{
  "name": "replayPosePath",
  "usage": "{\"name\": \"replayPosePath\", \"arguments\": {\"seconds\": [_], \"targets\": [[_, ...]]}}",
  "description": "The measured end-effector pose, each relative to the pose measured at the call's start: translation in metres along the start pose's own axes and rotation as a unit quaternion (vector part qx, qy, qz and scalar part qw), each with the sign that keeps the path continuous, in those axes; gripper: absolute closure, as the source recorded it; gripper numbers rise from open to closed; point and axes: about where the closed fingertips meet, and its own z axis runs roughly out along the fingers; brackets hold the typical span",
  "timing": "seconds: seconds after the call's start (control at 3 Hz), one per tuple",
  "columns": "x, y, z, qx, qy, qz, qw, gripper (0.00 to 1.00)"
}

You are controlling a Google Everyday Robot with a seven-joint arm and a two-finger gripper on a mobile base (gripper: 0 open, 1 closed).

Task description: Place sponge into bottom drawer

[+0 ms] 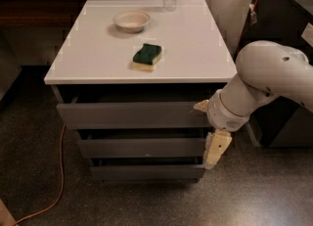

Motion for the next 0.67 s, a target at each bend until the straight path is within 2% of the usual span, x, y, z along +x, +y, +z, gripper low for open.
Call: {"name": "replayPosePath", "arguments": {"seconds": [0.33,0.67], "targets": [[0.009,-0.001,0.007,0.01,0.009,-0.003,0.9999,0.0],[0.029,-0.001,0.039,0.014,0.013,-0.014,0.9997,0.0]]}}
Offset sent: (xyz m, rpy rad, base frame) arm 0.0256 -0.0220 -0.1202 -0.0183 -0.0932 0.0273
